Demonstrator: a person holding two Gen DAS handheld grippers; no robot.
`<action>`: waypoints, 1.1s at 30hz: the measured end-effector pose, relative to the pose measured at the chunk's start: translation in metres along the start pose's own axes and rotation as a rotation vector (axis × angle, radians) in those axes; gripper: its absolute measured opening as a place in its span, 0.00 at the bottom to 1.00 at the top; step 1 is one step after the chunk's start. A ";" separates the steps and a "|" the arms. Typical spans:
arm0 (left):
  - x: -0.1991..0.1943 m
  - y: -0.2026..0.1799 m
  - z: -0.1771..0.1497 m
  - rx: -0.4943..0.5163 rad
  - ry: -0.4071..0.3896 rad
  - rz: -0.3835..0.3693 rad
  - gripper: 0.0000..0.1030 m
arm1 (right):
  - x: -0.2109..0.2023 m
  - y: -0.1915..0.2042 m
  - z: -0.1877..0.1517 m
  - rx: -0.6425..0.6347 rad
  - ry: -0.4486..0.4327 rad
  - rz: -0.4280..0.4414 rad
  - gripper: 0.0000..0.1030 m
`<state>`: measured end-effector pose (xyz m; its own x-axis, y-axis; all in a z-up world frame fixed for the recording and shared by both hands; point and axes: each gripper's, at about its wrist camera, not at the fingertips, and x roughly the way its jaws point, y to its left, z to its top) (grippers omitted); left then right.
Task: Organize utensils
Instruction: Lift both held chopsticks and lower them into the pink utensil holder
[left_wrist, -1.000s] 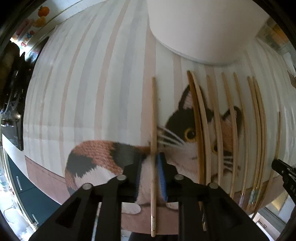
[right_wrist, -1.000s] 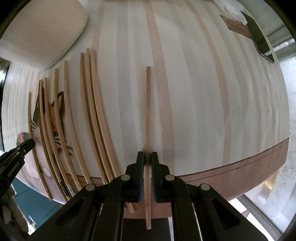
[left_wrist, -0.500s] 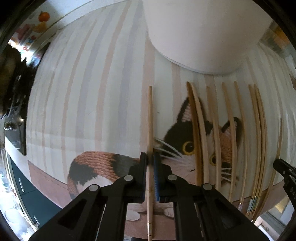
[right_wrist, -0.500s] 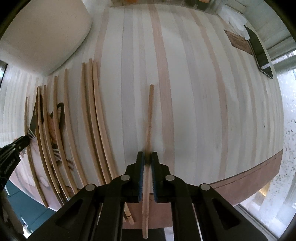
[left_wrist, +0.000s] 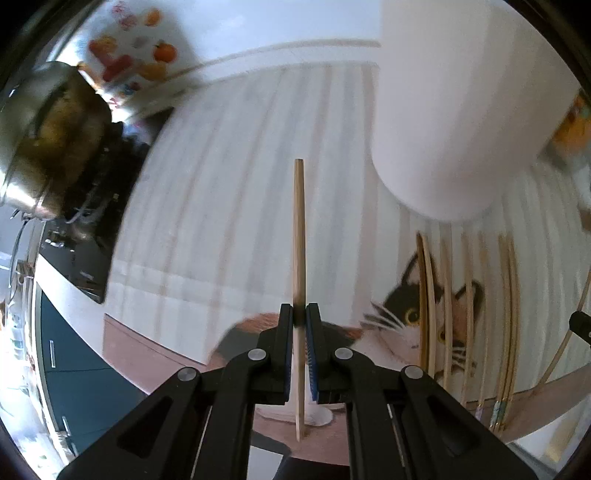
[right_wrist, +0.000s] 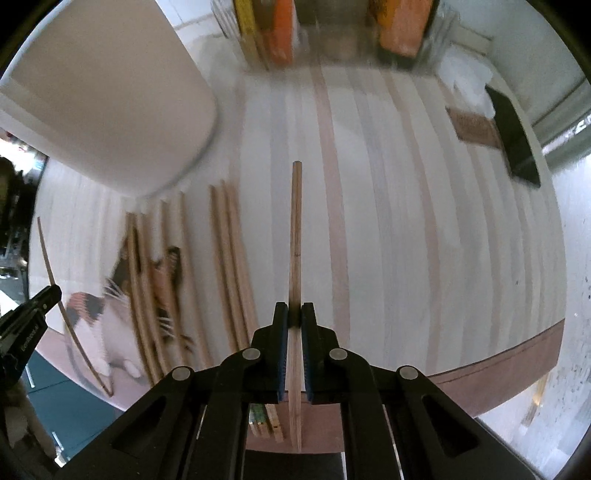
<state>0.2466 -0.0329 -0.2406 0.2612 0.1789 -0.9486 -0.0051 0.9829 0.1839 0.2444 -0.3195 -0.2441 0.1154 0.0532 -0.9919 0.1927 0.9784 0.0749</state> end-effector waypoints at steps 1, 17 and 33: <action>-0.007 0.006 0.001 -0.013 -0.015 -0.004 0.04 | -0.011 0.000 0.003 -0.002 -0.021 0.011 0.07; -0.178 0.077 0.082 -0.223 -0.409 -0.206 0.04 | -0.131 0.052 0.035 0.056 -0.339 0.155 0.07; -0.211 0.048 0.201 -0.268 -0.451 -0.377 0.04 | -0.247 0.082 0.181 0.100 -0.629 0.273 0.07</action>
<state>0.3850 -0.0324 0.0200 0.6717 -0.1594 -0.7235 -0.0591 0.9619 -0.2669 0.4084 -0.2888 0.0253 0.7094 0.1393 -0.6909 0.1617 0.9220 0.3519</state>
